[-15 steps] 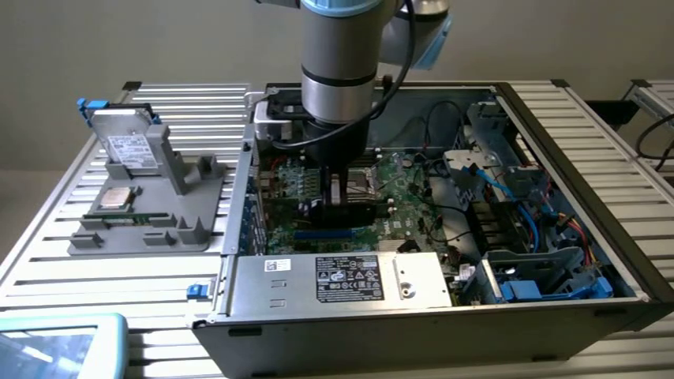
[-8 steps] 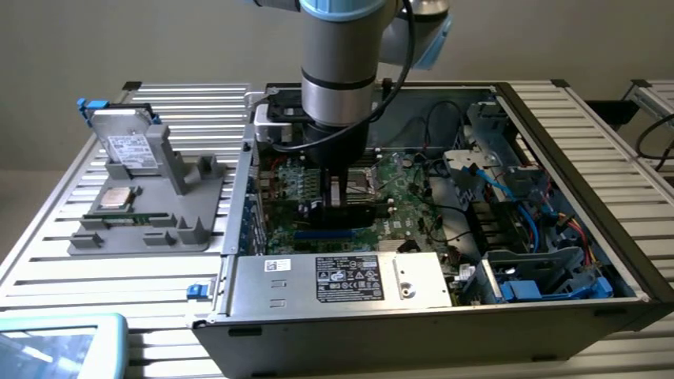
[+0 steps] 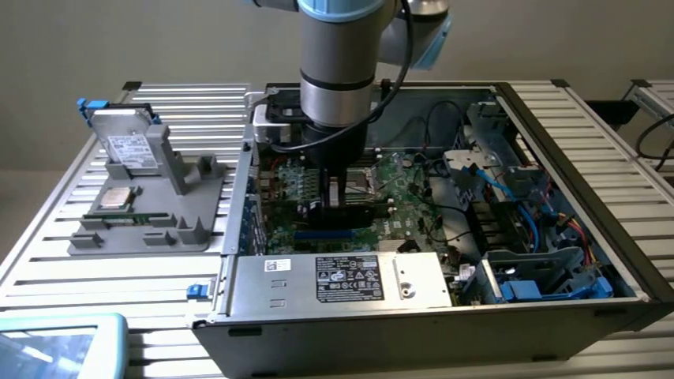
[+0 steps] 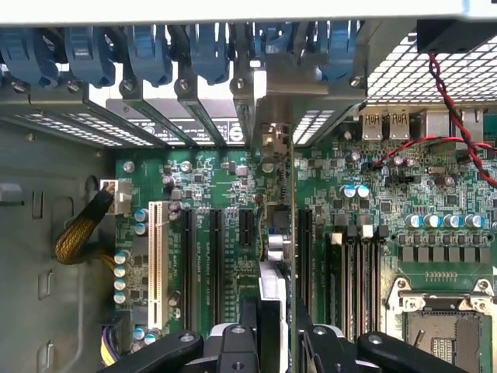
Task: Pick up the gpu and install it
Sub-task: 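Insert the gpu into the slot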
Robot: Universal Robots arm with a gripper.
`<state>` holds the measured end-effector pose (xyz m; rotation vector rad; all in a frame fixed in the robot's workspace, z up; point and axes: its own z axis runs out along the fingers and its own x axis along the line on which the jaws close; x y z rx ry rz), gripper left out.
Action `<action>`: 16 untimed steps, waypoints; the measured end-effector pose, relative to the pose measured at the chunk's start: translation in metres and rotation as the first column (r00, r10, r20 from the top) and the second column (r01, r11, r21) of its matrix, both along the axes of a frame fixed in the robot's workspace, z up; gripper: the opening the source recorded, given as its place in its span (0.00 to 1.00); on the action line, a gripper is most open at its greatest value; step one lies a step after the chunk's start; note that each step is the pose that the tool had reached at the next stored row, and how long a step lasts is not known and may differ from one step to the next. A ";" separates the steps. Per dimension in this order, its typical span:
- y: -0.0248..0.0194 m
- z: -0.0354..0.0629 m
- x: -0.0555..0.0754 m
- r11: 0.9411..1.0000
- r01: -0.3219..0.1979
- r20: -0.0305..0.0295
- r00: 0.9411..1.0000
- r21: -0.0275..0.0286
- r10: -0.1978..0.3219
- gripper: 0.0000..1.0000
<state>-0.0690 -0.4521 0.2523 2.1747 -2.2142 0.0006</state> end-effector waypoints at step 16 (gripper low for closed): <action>-0.0019 -0.0011 0.000 1.000 0.000 0.000 1.000 0.000 0.000 0.27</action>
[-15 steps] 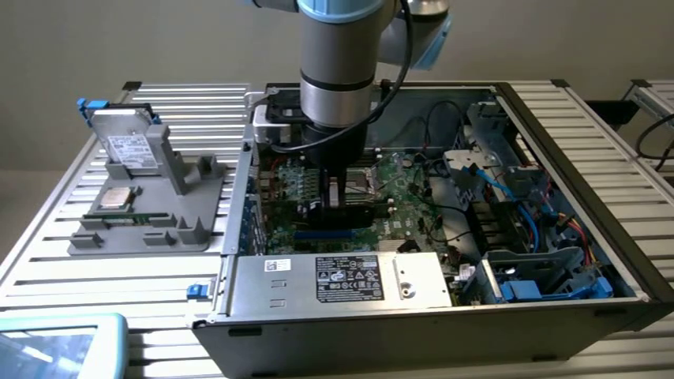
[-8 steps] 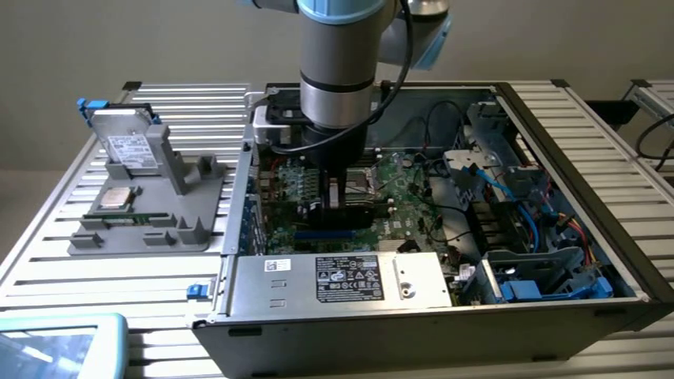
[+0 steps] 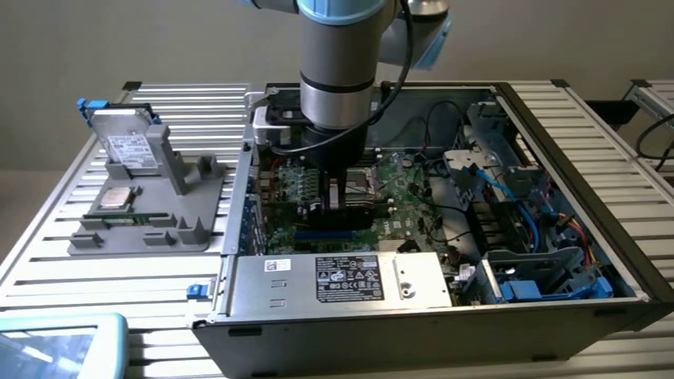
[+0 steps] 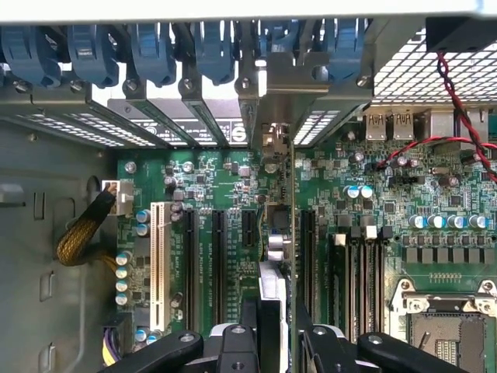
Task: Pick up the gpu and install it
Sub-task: 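Insert the gpu into the slot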
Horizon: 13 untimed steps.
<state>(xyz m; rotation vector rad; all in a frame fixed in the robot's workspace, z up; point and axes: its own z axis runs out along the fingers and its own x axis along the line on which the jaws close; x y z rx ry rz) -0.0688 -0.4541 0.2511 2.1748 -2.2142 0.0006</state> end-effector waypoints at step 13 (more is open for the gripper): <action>0.0003 -0.0031 -0.001 1.000 0.004 0.000 1.000 0.002 -0.004 0.27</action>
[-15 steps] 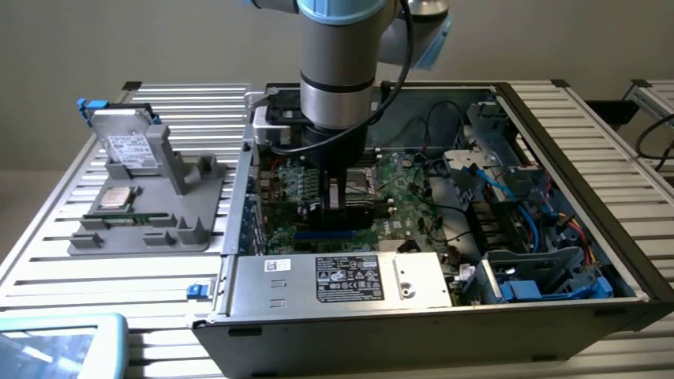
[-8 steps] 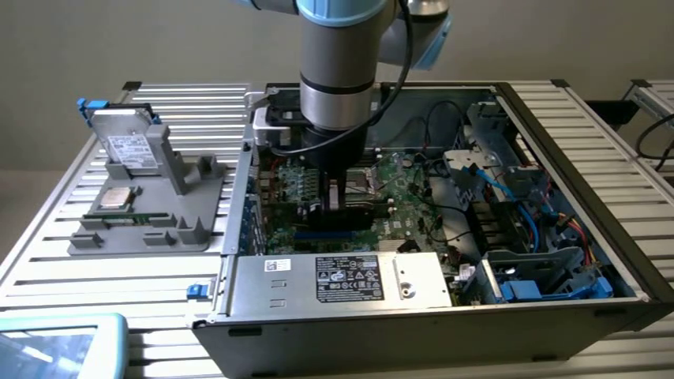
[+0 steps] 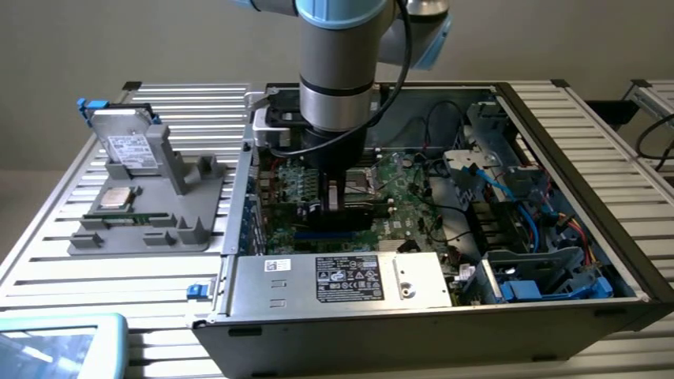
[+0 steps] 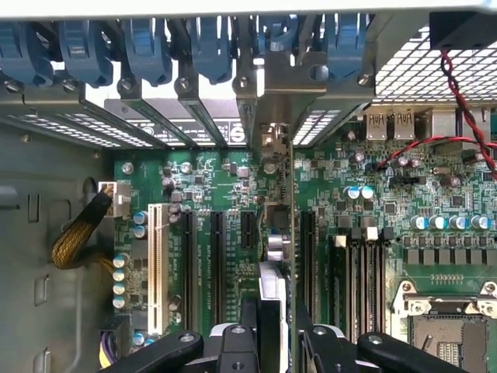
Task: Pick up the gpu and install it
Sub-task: 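Insert the gpu into the slot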
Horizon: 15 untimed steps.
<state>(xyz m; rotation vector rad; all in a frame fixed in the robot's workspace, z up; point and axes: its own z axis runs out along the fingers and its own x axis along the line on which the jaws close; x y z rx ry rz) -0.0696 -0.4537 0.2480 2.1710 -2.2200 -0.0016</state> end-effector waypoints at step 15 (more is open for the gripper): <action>-0.0002 -0.0013 -0.001 1.000 0.009 -0.002 1.000 0.012 -0.009 0.27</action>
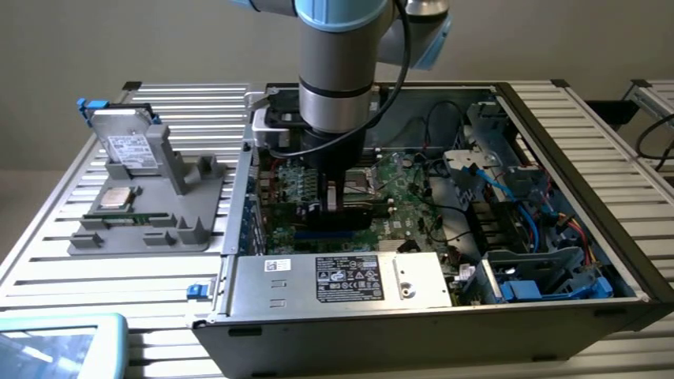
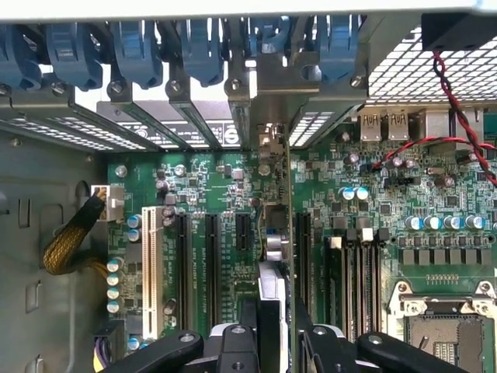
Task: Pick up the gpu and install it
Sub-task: 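Insert the gpu into the slot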
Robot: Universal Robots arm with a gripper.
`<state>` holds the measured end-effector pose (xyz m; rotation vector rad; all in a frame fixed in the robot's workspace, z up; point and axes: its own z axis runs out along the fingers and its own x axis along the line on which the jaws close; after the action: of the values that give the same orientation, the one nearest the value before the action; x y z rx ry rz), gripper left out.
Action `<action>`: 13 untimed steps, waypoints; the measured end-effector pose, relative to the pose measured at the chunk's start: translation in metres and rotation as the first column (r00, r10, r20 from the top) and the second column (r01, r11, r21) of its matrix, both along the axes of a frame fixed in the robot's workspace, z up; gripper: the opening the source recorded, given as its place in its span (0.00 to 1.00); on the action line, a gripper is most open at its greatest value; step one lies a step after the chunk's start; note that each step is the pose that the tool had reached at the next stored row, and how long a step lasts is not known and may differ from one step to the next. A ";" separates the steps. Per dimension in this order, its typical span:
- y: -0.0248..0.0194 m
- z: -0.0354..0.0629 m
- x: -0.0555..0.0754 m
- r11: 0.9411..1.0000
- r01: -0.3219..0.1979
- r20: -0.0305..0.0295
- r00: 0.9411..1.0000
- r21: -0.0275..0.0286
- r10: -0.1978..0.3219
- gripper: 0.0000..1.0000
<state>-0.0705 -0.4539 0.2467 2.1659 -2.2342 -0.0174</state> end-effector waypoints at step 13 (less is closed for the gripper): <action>0.0001 -0.0009 0.001 1.000 0.000 0.000 1.000 0.000 0.000 0.27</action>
<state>-0.0696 -0.4538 0.2458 2.1656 -2.2345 -0.0176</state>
